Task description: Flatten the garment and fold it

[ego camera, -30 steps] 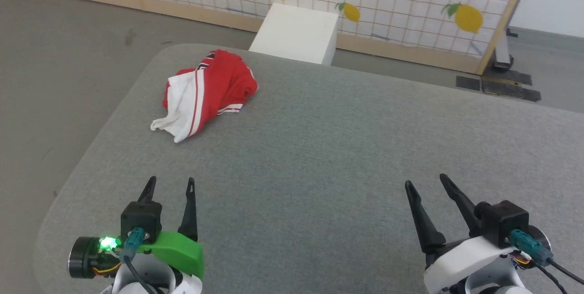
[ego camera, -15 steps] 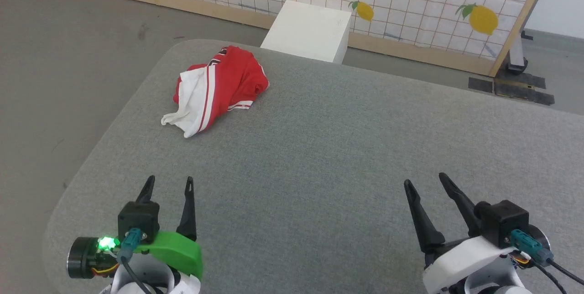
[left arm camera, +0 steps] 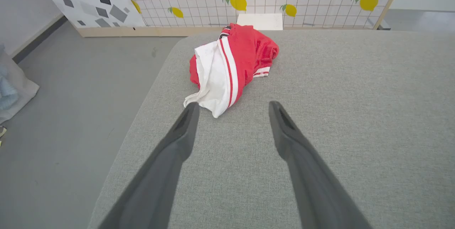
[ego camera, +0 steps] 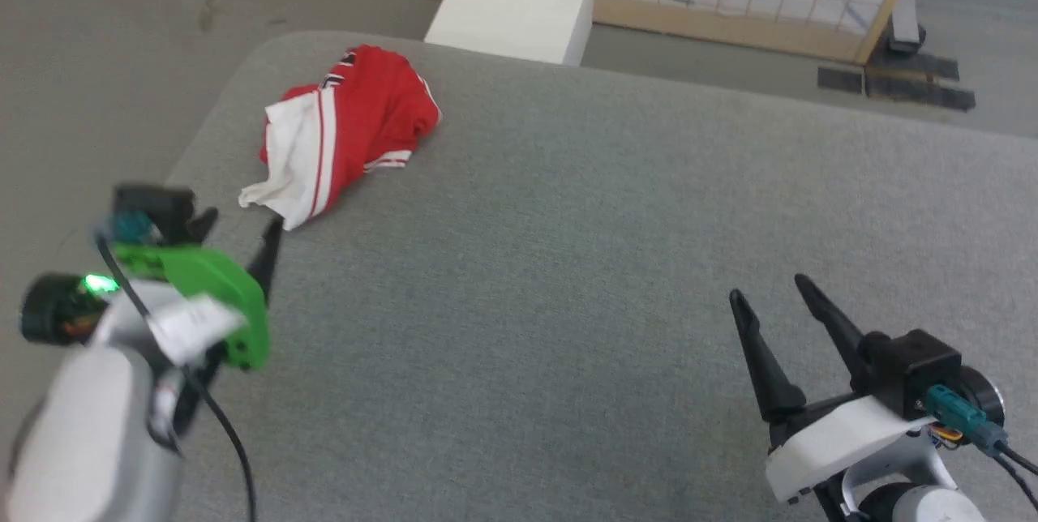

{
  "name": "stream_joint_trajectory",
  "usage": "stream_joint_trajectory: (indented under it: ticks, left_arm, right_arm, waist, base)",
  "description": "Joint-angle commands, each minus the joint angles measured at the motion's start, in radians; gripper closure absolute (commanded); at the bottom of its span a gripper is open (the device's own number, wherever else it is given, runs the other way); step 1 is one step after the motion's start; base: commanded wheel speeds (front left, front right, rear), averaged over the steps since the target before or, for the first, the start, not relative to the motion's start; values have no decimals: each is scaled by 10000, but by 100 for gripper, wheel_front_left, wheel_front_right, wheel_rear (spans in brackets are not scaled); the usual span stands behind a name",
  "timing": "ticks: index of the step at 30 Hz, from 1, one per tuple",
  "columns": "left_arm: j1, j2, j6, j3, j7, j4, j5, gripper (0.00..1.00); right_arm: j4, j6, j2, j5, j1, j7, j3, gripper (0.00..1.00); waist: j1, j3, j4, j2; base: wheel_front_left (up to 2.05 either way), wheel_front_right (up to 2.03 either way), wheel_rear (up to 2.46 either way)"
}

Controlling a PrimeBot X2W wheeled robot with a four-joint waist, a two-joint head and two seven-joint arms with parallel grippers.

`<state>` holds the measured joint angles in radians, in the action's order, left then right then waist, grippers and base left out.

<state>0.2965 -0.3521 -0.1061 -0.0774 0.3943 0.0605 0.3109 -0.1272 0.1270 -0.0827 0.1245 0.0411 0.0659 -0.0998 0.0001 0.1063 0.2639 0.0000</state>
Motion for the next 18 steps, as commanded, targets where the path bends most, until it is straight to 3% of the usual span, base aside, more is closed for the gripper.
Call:
stream_joint_trajectory:
  ticks: [1,6,11,18]
  left_arm:
    - [570,-247,-100,16,585,257,447,0]
    - [2495,-1166,-222,-37,2656,1582,1901,0]
    - [4118,-1960,-240,-292,3414,2892,2612,0]
    - [5572,-2536,-243,-555,3283,4171,3228,0]
  right_arm:
    - [-140,37,-53,-59,-235,40,-31,0]
    - [-442,37,-214,-150,-547,97,-121,0]
    - [-787,37,-323,-223,-900,107,-214,0]
    - [-1444,37,-397,-343,-1242,114,-309,0]
  waist:
    - [-1,603,-421,0]
    - [-1,1343,-856,0]
    - [-1,2109,-1444,0]
    - [-1,3000,-2070,0]
  base:
    - [0,0,0]
    - [0,0,0]
    - [0,0,0]
    - [0,0,0]
